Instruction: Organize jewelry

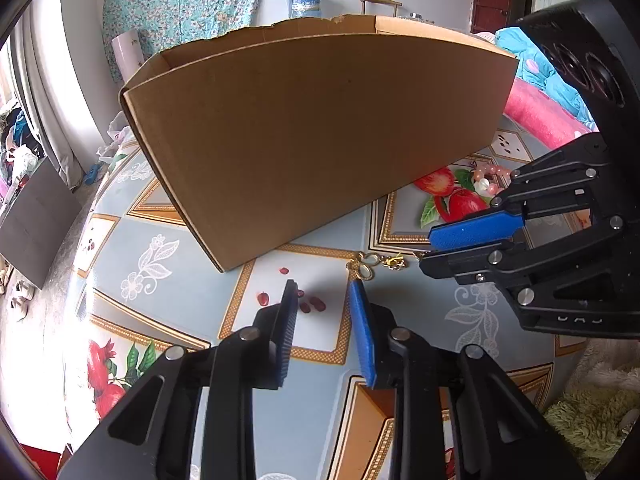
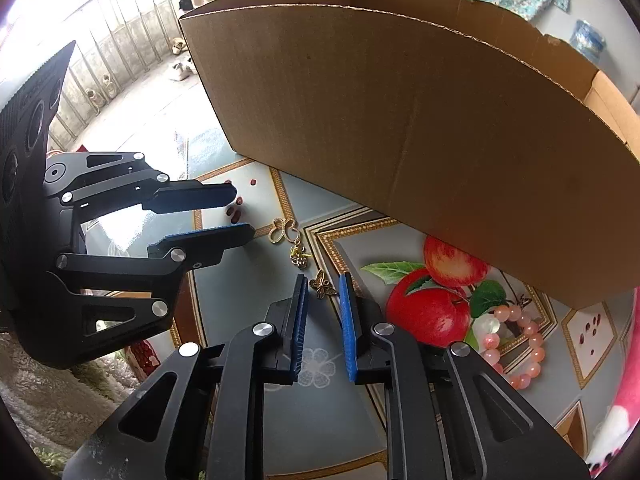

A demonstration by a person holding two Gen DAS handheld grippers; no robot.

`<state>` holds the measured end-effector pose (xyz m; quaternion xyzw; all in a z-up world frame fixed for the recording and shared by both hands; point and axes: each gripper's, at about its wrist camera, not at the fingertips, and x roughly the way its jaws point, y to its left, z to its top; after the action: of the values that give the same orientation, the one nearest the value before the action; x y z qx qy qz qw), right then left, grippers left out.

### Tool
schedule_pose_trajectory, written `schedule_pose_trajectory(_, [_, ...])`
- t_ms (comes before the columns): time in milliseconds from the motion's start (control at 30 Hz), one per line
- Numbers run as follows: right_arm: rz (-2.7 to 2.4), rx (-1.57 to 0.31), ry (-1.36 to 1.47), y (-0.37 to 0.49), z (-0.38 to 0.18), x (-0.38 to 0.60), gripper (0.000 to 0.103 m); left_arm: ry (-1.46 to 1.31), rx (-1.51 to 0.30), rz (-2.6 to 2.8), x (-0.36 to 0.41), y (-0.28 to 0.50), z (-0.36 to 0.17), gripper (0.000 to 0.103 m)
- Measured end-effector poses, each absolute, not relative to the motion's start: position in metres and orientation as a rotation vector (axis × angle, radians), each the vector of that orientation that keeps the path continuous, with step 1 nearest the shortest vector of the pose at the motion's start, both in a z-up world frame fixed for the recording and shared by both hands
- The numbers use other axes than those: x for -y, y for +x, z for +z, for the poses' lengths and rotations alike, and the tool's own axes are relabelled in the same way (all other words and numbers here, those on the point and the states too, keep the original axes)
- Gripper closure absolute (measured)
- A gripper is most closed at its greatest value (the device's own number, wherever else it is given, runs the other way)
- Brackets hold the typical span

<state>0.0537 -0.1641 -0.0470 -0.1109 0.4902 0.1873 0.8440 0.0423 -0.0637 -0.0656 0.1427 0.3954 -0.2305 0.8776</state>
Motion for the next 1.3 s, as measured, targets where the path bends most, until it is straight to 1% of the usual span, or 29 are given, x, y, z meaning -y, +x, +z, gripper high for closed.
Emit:
schedule_pose_trajectory(100, [0.393, -1.04, -0.242, 0.055, -0.048, 0.163, 0.094, 0.29, -0.828, -0.482, 0.064, 0.043, -0.067, 0.078])
schedule_pose_trajectory(200, [0.394, -1.057, -0.212, 0.059, -0.048, 0.166, 0.096, 0.289, -0.828, -0.482, 0.063, 0.043, -0.066, 0.079])
schedule_pose_trajectory(367, [0.374, -1.074, -0.157, 0.055, -0.047, 0.189, 0.096, 0.289, -0.819, -0.489, 0.059, 0.04, -0.06, 0.08])
schedule_pose_trajectory(500, [0.345, -1.087, -0.088, 0.046, -0.047, 0.204, 0.097, 0.237, -0.824, -0.553, 0.057, 0.036, -0.054, 0.08])
schedule_pose_trajectory(600, [0.325, -1.088, -0.036, 0.037, -0.045, 0.212, 0.097, 0.208, -0.847, -0.612, 0.064, 0.036, -0.053, 0.08])
schedule_pose_trajectory(733, [0.325, -1.076, 0.011, 0.033, -0.045, 0.222, 0.097, 0.24, -0.873, -0.602, 0.08, 0.04, -0.06, 0.08])
schedule_pose_trajectory(1167, [0.375, -1.04, 0.039, 0.015, -0.044, 0.246, 0.097, 0.256, -0.901, -0.638, 0.098, 0.041, -0.061, 0.08])
schedule_pose_trajectory(1300, [0.382, -1.037, 0.04, 0.013, -0.043, 0.25, 0.097, 0.271, -0.856, -0.615, 0.09, 0.036, -0.052, 0.08])
